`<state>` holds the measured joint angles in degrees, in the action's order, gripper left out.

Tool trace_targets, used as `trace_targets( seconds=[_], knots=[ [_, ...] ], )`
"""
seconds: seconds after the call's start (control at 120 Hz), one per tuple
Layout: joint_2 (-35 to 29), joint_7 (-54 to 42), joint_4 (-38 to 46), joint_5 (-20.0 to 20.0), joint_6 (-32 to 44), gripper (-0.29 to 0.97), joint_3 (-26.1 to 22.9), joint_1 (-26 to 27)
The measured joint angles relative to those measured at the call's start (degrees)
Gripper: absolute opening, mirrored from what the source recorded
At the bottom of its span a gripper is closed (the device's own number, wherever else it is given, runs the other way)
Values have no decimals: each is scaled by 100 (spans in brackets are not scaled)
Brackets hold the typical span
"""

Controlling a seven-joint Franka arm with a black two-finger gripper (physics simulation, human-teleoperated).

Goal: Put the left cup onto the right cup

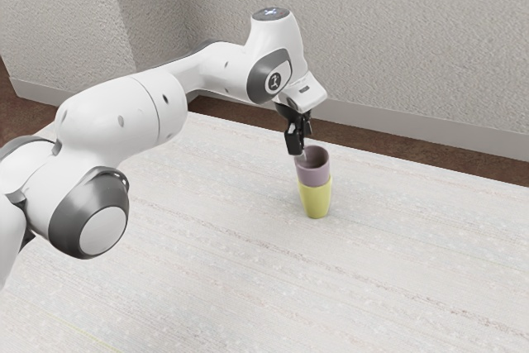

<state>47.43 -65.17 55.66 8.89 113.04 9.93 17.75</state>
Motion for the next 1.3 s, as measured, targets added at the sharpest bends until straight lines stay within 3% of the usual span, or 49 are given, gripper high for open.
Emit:
trace_targets(
  seconds=[0.333,0.667,1.117,1.3],
  knots=[
    [-99,-116,35,-6,-56,67,78,20],
    [-856,-172,479,-82,-343,68,213,117],
    [-2454,206,2149,-561,-1154,68,399,189],
    [-3221,498,2877,-947,-1370,68,445,94]
  ],
)
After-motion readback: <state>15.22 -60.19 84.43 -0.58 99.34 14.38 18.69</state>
